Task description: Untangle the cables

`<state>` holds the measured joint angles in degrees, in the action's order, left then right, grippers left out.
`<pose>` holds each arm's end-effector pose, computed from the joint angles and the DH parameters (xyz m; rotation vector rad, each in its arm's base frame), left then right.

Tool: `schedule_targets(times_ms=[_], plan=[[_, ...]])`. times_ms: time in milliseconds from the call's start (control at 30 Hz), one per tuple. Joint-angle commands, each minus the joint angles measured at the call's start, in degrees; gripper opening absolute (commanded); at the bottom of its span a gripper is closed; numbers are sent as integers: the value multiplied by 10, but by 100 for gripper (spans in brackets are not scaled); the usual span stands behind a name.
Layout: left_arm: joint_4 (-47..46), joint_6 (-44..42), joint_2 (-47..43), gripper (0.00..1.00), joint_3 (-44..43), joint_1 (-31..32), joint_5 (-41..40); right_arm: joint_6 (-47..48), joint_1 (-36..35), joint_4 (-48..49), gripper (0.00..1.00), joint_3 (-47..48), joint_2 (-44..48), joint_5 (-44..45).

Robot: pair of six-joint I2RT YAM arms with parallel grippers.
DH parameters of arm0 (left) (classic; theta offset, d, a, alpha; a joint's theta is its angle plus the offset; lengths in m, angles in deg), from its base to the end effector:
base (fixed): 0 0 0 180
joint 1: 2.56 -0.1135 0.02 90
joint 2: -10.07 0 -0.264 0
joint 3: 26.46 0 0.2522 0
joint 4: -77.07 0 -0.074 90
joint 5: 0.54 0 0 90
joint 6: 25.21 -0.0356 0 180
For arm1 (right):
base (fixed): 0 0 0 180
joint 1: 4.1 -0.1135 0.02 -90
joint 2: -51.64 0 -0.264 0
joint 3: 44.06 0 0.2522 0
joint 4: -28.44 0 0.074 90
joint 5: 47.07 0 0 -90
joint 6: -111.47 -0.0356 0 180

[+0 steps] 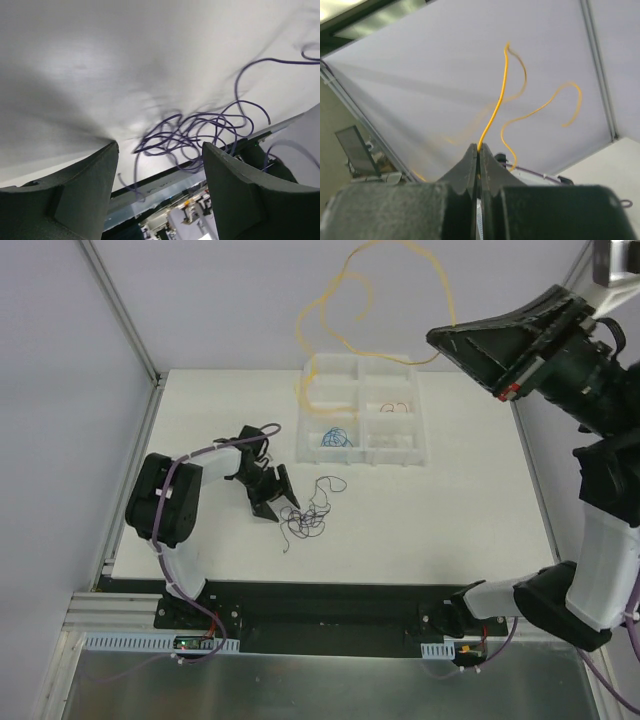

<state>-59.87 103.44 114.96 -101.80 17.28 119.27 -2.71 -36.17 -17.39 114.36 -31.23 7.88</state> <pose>0.3125 -0.1316 0.1442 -0.3691 2.9745 -0.9193 0.1076 0.0915 0.6708 -0.6634 1.0420 1.1832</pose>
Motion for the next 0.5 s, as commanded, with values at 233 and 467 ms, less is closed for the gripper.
schedule_targets(times_ms=[233, 467], plan=[[50, -98, -128, 69, 62, -178, -55, -101, 111, 126, 0, -138, 47, -69], [61, -91, -237, 76, 59, -176, -18, -13, 134, 41, 1, -343, 140, -38]])
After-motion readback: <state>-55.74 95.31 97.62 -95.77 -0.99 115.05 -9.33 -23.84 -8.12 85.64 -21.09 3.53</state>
